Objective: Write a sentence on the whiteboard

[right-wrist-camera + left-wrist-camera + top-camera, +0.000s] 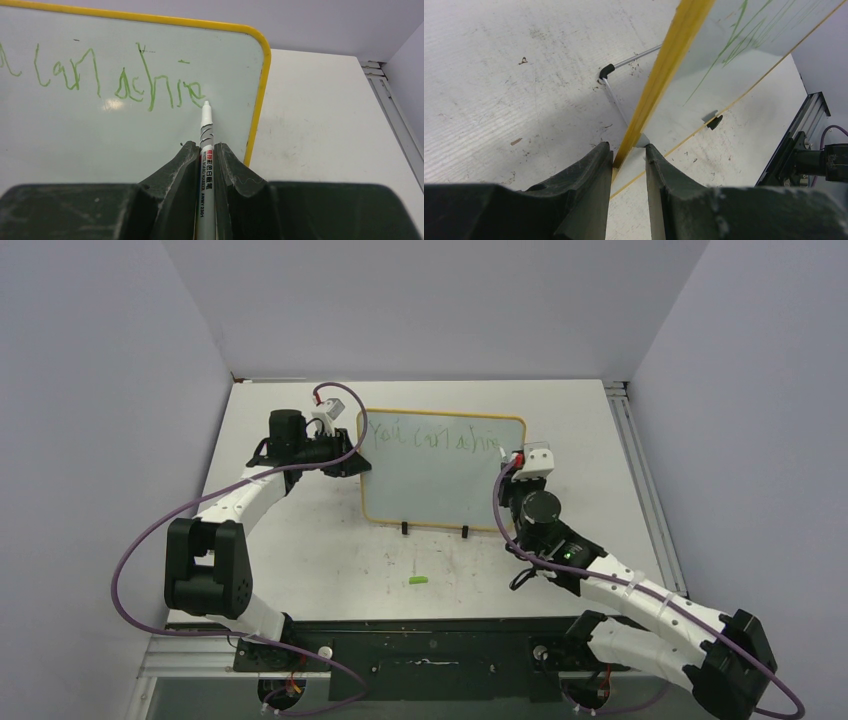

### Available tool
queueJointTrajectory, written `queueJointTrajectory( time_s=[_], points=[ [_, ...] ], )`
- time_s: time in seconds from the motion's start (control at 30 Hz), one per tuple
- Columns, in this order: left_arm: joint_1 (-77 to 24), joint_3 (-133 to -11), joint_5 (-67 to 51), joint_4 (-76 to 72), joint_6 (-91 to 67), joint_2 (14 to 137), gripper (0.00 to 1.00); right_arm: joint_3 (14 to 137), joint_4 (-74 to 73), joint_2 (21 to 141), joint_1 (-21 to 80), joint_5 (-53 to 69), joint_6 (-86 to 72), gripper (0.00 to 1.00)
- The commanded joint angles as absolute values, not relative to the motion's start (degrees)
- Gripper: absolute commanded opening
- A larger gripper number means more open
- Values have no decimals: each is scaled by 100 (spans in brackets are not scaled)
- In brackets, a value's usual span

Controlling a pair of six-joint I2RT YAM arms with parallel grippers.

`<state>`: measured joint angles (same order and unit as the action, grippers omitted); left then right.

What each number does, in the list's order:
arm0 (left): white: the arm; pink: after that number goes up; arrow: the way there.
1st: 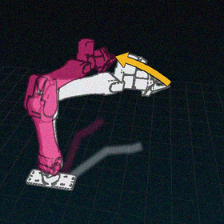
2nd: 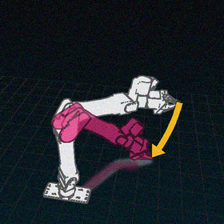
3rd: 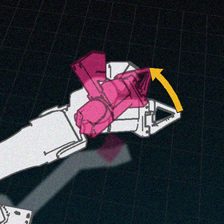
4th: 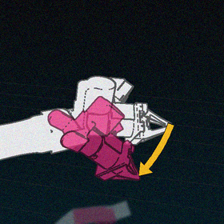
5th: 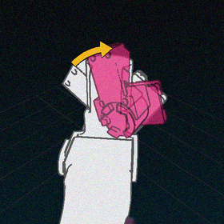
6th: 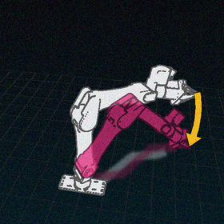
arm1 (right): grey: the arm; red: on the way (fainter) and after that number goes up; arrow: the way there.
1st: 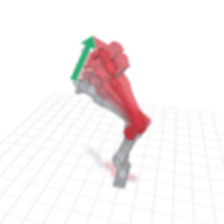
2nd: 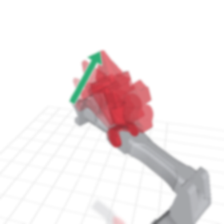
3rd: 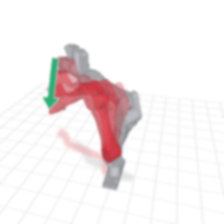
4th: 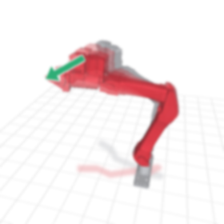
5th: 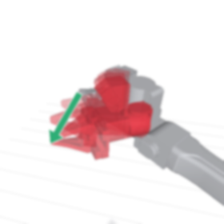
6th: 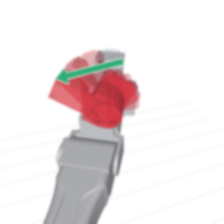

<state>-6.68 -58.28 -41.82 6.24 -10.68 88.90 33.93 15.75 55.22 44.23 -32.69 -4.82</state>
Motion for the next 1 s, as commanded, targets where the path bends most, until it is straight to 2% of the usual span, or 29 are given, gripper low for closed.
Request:
queueJointTrajectory(
  time_s=[0.0,0.97],
  points=[
    [-738,-6071,-4241,562,-1020,8716,28,3376,1730,5223,4389,-3172,-368,5],
    [-738,-6073,-4235,580,-1000,8727,28,3691,2395,5696,4358,-3279,211,5]
  ],
)
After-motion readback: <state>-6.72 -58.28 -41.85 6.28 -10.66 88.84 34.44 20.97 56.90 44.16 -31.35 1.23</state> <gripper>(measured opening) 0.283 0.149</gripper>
